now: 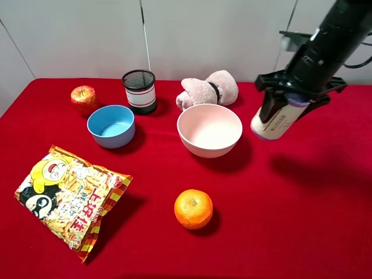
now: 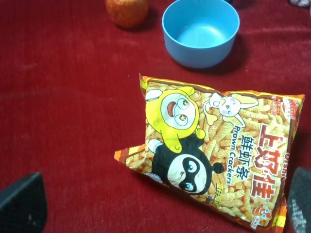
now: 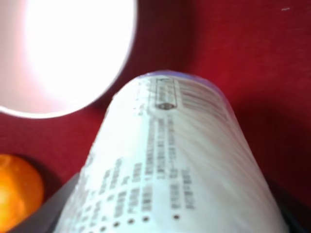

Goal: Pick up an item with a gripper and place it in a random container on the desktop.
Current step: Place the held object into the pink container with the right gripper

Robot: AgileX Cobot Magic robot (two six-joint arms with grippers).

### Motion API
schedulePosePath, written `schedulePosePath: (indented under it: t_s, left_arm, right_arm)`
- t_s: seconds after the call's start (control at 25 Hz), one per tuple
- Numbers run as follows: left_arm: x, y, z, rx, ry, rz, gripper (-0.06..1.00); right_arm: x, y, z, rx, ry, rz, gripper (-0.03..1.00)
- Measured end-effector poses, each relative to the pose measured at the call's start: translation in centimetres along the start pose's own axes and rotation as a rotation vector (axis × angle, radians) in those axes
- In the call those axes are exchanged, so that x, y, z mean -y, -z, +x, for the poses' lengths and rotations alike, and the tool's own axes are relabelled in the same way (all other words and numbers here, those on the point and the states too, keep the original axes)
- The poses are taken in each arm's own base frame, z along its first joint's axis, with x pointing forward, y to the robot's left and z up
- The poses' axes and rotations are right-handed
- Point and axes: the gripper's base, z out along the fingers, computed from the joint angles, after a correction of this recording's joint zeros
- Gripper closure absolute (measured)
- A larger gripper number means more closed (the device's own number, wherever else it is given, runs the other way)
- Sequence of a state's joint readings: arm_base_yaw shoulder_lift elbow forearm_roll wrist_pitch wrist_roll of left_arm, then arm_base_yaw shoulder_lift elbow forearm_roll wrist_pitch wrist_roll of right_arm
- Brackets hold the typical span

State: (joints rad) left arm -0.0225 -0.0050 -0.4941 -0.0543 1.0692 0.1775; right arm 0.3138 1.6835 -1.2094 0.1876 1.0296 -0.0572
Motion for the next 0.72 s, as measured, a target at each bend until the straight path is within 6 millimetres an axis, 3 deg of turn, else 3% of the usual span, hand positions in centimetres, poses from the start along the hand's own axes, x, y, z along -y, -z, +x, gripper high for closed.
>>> schedulePosePath:
  t_s: [0.2,0.56,0.72]
  left_arm:
    - [0.0,0.0,0.0,0.0,0.0,0.0,-0.05]
    - [0.0,0.0,0.0,0.0,0.0,0.0,-0.05]
    - [0.0,0.0,0.0,0.0,0.0,0.0,-0.05]
  right_arm:
    - [-2.4,0.2,0.1,-0.016,0.062,-0.012,0.51]
    - [-6.3,4.2,-2.0,0.058,0.176,-0.002,0.51]
    - [-7.4,3.8,-3.2,0.042,0.201,0.002,0.51]
